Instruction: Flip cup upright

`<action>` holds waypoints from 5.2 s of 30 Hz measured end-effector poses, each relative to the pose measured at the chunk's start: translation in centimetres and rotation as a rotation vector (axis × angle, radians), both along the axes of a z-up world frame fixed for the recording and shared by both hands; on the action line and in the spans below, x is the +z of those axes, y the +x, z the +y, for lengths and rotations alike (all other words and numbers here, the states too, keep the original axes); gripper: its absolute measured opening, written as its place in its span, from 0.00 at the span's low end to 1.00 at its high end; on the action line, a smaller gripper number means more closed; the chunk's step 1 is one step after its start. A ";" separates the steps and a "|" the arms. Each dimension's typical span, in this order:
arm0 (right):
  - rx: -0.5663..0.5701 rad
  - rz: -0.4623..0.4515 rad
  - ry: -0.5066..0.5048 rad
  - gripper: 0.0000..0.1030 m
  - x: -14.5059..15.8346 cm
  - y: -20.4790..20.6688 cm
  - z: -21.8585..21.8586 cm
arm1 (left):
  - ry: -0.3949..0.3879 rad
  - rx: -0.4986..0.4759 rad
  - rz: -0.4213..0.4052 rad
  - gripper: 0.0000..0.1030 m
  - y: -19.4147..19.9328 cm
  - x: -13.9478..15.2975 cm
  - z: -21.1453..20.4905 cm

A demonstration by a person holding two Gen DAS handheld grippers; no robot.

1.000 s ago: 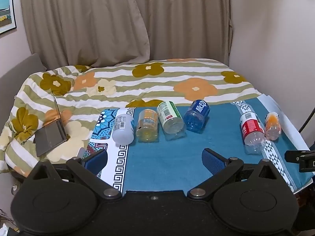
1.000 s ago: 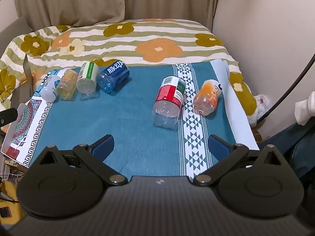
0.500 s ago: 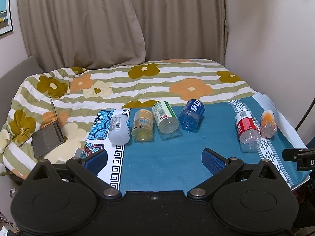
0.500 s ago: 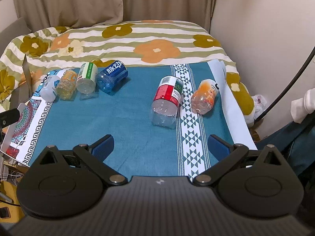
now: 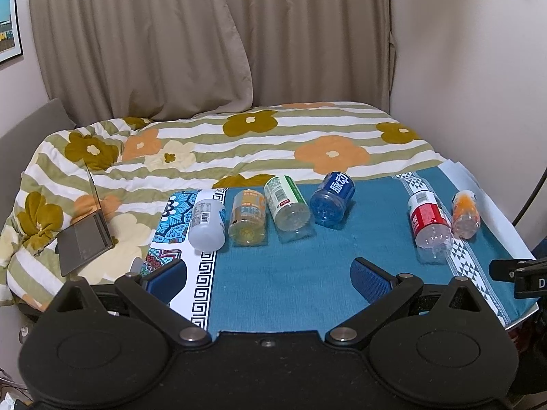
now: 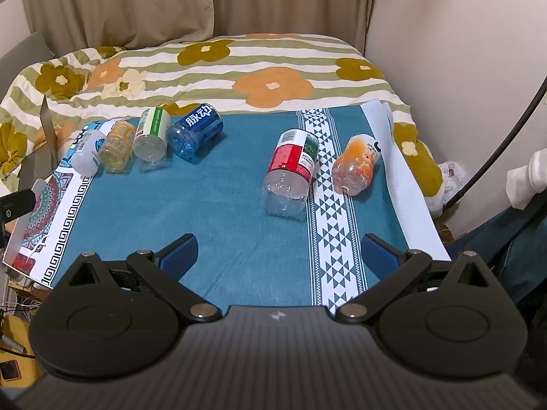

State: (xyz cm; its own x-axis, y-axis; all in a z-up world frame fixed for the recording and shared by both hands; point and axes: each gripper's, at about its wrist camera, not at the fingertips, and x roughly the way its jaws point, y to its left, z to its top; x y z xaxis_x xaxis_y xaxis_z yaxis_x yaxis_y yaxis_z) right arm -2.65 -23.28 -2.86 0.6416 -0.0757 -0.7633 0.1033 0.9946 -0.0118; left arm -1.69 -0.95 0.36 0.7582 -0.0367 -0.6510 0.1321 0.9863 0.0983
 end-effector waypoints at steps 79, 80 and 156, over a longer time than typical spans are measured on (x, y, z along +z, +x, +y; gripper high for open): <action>0.139 0.088 -0.013 1.00 -0.9 6.4 -7.4 | 0.099 -0.115 0.047 1.00 9.9 1.1 -7.1; 0.134 0.089 -0.002 1.00 -1.0 6.7 -7.5 | 0.101 -0.132 0.056 1.00 10.8 1.0 -7.3; 0.063 0.215 0.168 1.00 -5.9 7.9 -8.7 | 0.038 -0.165 0.461 0.66 14.9 -10.6 -11.9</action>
